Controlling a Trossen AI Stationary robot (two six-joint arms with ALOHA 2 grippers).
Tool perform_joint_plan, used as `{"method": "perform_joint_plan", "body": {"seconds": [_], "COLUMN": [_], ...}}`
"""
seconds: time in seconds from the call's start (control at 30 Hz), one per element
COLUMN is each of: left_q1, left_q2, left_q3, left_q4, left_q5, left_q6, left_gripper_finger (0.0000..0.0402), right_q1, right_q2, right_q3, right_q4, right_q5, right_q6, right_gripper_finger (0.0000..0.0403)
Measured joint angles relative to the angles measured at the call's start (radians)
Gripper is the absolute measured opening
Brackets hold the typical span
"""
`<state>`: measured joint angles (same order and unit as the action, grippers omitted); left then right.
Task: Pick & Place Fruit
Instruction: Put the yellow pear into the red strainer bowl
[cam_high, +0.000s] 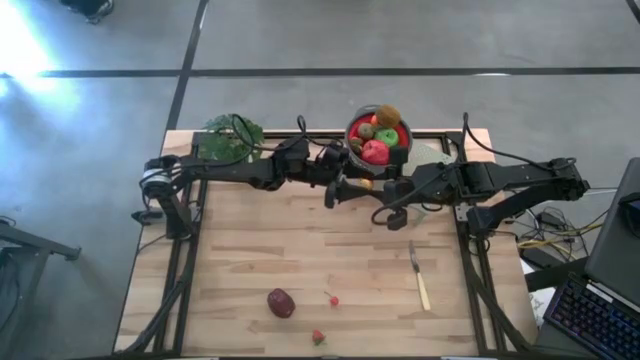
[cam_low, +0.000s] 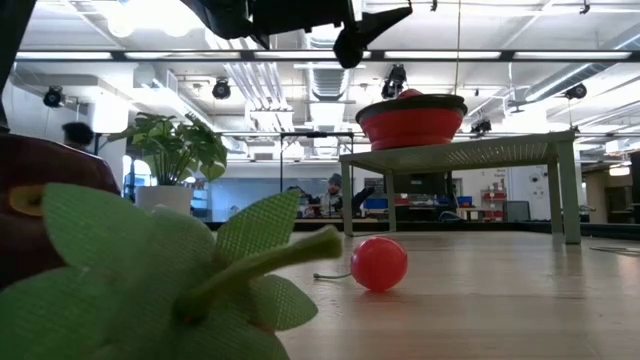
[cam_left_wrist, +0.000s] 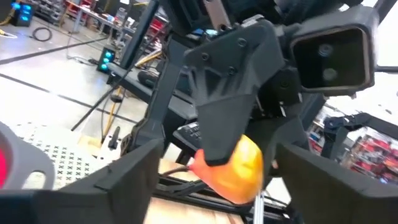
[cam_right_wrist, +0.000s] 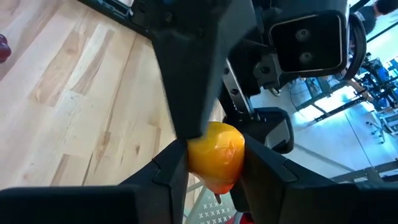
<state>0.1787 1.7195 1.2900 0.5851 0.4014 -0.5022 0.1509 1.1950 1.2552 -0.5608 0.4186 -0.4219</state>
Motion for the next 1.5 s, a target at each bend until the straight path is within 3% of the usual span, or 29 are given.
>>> {"method": "perform_joint_plan", "body": {"seconds": [0.23, 0.57, 0.8, 1.33, 1.5], "left_q1": [0.001, 0.003, 0.002, 0.002, 0.002], "left_q2": [-0.001, -0.002, -0.002, -0.002, -0.002], "left_q3": [0.000, 0.000, 0.000, 0.000, -0.001], "left_q4": [0.000, 0.001, 0.001, 0.001, 0.001], "left_q5": [0.117, 0.122, 0.127, 0.123, 0.122], "left_q6": [0.081, 0.084, 0.084, 0.084, 0.038], "left_gripper_finger": [0.0396, 0.0397, 0.0397, 0.0397, 0.0397], "right_q1": [0.000, -0.012, -0.065, -0.346, -0.474], "right_q2": [-0.002, -0.028, -0.068, -0.087, -0.087], "right_q3": [0.000, 0.000, 0.000, 0.000, 0.000], "right_q4": [-0.001, -0.012, -0.011, -0.024, -0.066], "right_q5": [0.000, 0.106, 0.111, 0.093, -0.058], "right_q6": [0.038, 0.096, 0.185, 0.224, 0.267], "right_gripper_finger": [0.0107, 0.0120, 0.0107, 0.0108, 0.0116]}}
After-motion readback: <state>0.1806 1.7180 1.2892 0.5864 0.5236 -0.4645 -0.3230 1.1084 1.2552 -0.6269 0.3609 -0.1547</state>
